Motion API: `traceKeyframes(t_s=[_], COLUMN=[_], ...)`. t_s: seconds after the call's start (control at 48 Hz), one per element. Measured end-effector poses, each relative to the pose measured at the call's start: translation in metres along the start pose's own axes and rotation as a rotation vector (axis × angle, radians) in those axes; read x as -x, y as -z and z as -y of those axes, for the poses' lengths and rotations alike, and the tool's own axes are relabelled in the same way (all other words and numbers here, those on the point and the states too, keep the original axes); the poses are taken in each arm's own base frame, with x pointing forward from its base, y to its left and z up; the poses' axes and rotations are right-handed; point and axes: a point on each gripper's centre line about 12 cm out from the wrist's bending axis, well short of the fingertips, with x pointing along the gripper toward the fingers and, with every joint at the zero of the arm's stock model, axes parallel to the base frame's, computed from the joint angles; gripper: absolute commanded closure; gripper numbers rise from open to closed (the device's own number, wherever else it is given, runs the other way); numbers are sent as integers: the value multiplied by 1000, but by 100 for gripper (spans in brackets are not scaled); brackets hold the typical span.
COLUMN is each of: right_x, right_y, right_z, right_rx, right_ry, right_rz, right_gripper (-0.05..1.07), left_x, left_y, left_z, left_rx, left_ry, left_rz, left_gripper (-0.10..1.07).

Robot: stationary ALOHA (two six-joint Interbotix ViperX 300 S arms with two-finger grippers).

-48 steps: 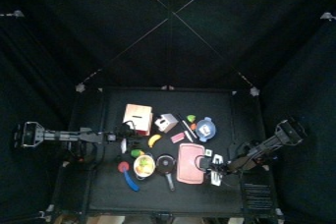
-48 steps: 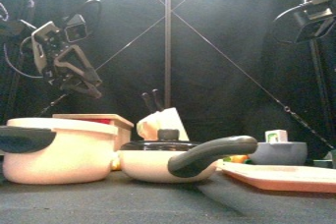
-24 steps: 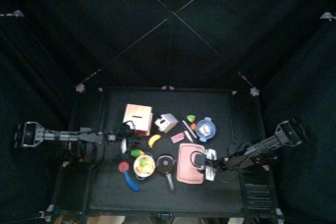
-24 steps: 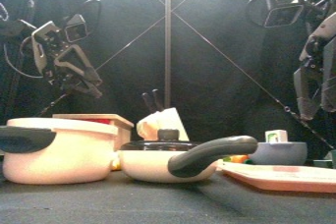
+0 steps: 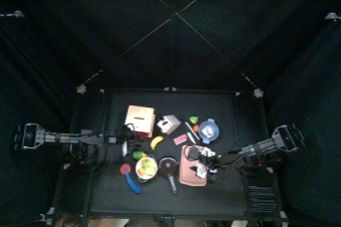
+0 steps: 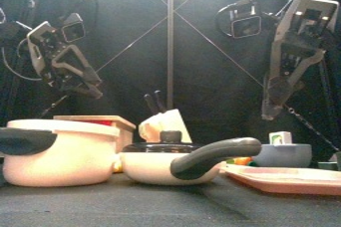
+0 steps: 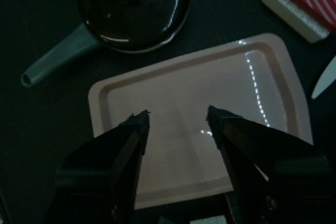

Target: Grab pot lid

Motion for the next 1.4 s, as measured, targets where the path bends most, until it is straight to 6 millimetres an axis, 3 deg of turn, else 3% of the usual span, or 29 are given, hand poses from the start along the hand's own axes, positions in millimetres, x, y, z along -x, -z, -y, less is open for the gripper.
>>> traceKeyframes(t_s=[0.417,0.75,1.0,1.396], right_x=[-34,-61,-66,-68], right_y=[-30,-51,-59,-55], right_z=[-24,-29,-34,-29], right_rx=[150,185,164,127], right_ry=[-26,-30,-142,-246], right_rz=[70,99,161,198], right_gripper=[17,17,17,17], left_x=[8,8,9,11], left_y=[3,-3,-2,2], left_z=[8,11,14,14], left_rx=[-148,-182,-175,-173], left_ry=[60,80,107,110], left_rz=[16,43,80,77], left_gripper=[13,13,13,13])
